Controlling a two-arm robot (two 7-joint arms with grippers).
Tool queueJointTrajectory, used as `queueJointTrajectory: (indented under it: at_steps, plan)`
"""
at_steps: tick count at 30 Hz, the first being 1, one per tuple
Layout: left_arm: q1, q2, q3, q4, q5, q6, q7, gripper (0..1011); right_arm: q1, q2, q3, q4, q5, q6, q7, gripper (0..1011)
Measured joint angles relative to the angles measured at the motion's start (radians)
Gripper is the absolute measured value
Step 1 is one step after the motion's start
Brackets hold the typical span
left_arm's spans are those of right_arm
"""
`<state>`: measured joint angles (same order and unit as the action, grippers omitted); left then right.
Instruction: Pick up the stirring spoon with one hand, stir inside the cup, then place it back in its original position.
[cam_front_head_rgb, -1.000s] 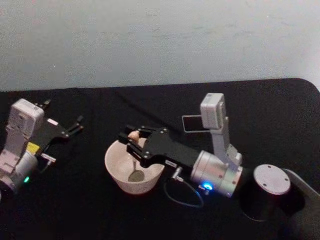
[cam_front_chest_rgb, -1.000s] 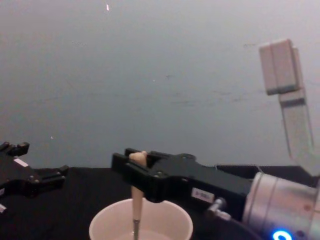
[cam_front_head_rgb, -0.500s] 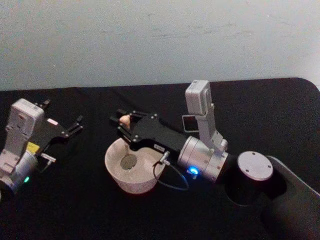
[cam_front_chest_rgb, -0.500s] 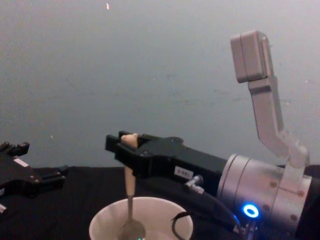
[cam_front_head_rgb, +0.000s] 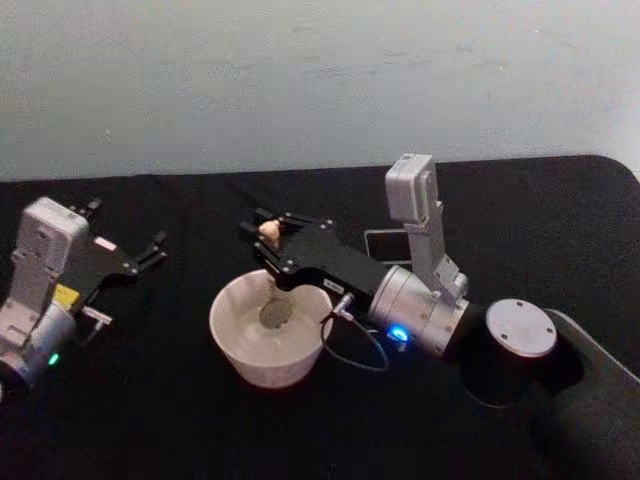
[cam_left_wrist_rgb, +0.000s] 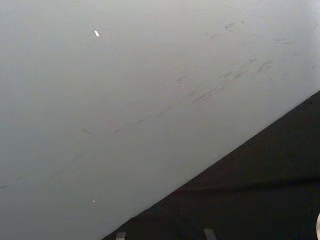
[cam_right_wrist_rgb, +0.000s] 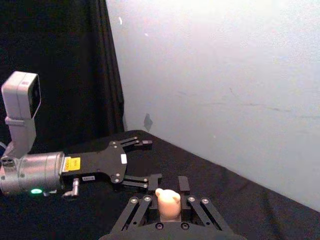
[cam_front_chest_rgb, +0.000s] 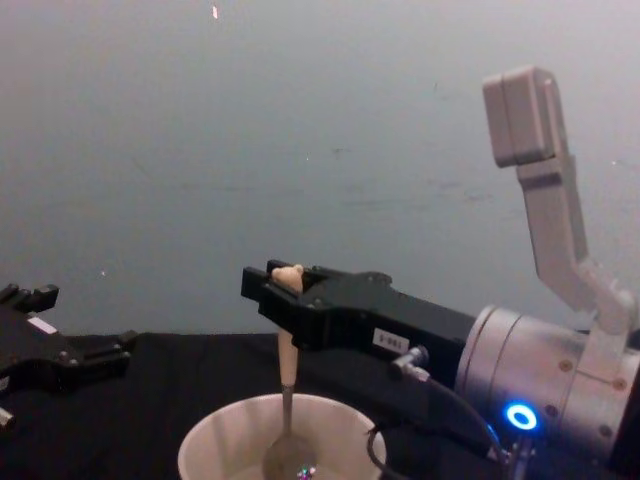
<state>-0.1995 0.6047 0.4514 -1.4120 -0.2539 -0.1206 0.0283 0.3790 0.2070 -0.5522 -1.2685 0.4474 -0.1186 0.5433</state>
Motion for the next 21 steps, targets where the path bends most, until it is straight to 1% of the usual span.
queueJointTrajectory:
  at_steps: [3, 5, 16, 20, 21]
  plan:
    - [0.000, 0.000, 0.000, 0.000, 0.000, 0.000, 0.000, 1001, -0.008, 0.003, 0.007, -0.018, 0.000, 0.002, -0.004, 228]
    - [0.000, 0.000, 0.000, 0.000, 0.000, 0.000, 0.000, 1001, -0.018, 0.008, 0.017, -0.042, 0.005, 0.006, -0.011, 228]
    - [0.000, 0.000, 0.000, 0.000, 0.000, 0.000, 0.000, 1001, -0.070, 0.053, 0.081, -0.211, 0.044, 0.027, -0.058, 228]
    - [0.000, 0.000, 0.000, 0.000, 0.000, 0.000, 0.000, 1001, -0.084, 0.068, 0.098, -0.255, 0.054, 0.029, -0.069, 228]
    - [0.000, 0.000, 0.000, 0.000, 0.000, 0.000, 0.000, 1001, -0.091, 0.075, 0.106, -0.276, 0.058, 0.031, -0.075, 228]
